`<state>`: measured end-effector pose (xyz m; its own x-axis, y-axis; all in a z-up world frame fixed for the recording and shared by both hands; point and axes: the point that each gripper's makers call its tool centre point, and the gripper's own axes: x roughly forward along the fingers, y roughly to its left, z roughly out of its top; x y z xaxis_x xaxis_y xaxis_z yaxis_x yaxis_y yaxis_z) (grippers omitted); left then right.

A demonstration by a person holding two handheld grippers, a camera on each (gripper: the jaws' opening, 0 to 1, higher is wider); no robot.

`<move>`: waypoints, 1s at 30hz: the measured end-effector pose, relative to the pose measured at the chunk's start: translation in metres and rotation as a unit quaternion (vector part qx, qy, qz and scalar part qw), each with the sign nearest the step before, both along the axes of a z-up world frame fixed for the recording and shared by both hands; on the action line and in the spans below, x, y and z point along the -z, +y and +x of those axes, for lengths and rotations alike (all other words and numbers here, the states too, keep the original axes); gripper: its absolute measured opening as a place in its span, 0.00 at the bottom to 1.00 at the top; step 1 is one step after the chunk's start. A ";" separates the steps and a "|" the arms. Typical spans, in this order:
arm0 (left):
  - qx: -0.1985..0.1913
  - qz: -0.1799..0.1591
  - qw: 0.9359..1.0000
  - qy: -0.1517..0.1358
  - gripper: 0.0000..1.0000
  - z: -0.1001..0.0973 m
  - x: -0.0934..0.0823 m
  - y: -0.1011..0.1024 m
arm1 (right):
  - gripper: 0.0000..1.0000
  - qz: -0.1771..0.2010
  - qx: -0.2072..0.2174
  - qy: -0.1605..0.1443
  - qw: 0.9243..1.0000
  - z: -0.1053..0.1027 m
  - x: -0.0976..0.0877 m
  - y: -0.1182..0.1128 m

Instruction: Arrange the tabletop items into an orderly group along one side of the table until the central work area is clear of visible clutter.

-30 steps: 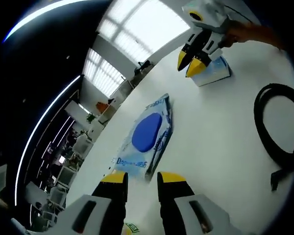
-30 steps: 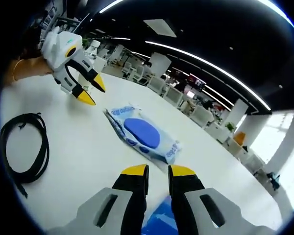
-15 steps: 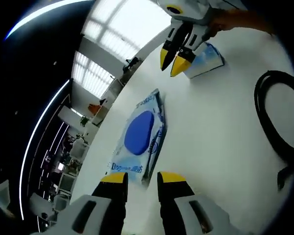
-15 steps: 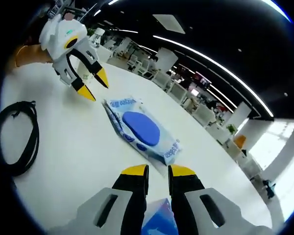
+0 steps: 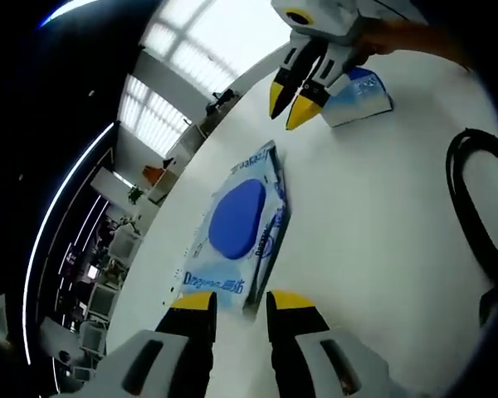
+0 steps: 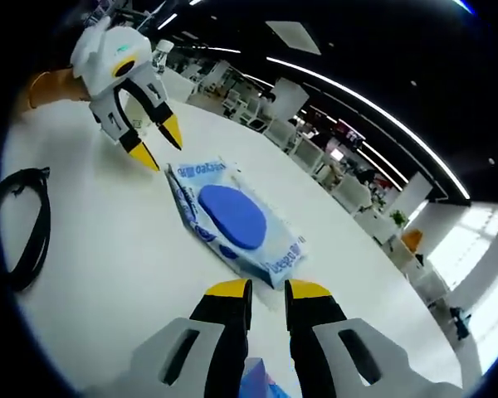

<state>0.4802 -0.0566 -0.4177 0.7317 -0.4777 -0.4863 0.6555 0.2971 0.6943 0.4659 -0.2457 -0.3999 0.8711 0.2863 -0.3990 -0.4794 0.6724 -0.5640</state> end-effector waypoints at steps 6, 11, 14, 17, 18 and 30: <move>-0.005 0.024 1.000 -0.015 0.21 0.005 -0.003 0.003 | 0.14 -0.019 0.000 0.003 1.000 0.005 0.001 -0.003; -0.008 0.018 1.000 0.001 0.21 0.004 0.003 0.006 | 0.14 -0.021 -0.002 0.007 1.000 0.007 0.001 -0.003; -0.010 0.018 1.000 0.006 0.21 0.006 0.006 0.008 | 0.14 -0.011 0.004 0.011 1.000 0.008 0.002 -0.003; -0.013 0.018 1.000 0.005 0.21 0.008 0.007 0.009 | 0.14 0.003 0.011 0.019 1.000 0.009 0.005 -0.005; -0.014 0.024 1.000 0.004 0.21 0.009 0.008 0.010 | 0.14 0.003 0.012 0.019 1.000 0.009 0.006 -0.006; -0.045 0.005 0.999 0.019 0.21 0.016 0.014 0.020 | 0.14 0.043 0.026 0.030 0.998 0.015 0.017 -0.009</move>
